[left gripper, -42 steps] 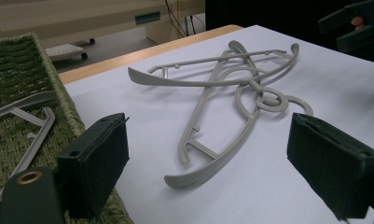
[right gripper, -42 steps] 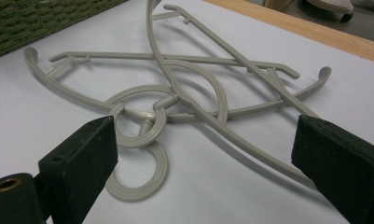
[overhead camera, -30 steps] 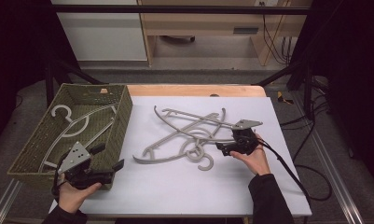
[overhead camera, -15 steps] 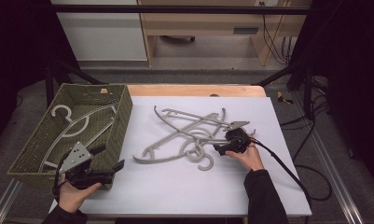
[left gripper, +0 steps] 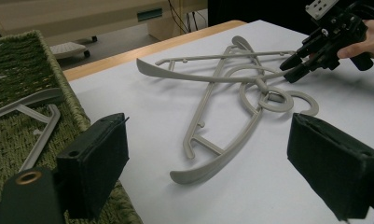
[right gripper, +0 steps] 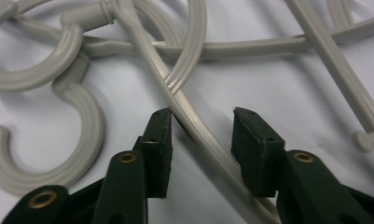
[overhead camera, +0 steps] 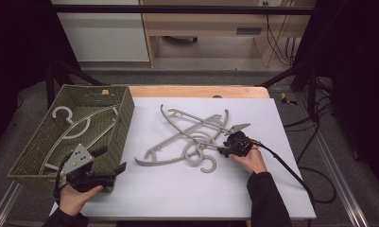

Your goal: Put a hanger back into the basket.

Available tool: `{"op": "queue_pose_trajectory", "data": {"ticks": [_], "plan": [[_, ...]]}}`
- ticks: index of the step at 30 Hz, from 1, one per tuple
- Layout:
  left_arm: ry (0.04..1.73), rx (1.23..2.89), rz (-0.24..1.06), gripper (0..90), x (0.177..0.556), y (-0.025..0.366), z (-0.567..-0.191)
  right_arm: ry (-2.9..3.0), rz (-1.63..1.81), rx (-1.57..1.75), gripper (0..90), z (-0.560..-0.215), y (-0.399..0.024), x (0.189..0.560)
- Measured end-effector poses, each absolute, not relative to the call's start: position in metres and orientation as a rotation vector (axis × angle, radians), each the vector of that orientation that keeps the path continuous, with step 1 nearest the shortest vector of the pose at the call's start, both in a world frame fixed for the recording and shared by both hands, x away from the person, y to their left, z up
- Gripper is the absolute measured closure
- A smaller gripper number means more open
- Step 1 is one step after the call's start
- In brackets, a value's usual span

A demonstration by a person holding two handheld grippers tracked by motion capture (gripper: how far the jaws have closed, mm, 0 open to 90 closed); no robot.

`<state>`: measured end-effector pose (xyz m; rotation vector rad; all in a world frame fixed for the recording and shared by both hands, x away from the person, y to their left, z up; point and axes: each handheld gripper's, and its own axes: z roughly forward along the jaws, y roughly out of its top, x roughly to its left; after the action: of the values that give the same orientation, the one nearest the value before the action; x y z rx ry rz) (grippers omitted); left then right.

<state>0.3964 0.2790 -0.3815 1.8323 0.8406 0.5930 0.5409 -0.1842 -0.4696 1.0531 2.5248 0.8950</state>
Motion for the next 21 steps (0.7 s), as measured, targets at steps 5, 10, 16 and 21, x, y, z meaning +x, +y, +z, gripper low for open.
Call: {"op": "queue_pose_trajectory", "data": {"ticks": [5,10,16,21], "plan": [[0.838,1.837,0.594,12.1,0.396,0.278,-0.382,2.572,0.895,1.036,68.3,-0.467,-0.181,0.532],[0.834,1.844,0.594,12.2,0.396,0.277,-0.382,2.612,0.91,1.022,77.3,-0.464,-0.181,0.526],[0.828,1.848,0.596,12.3,0.396,0.276,-0.382,2.607,0.949,1.01,81.7,-0.459,-0.186,0.523],[0.826,1.852,0.6,12.4,0.395,0.276,-0.382,2.62,1.03,1.028,82.1,-0.45,-0.191,0.518]]}}
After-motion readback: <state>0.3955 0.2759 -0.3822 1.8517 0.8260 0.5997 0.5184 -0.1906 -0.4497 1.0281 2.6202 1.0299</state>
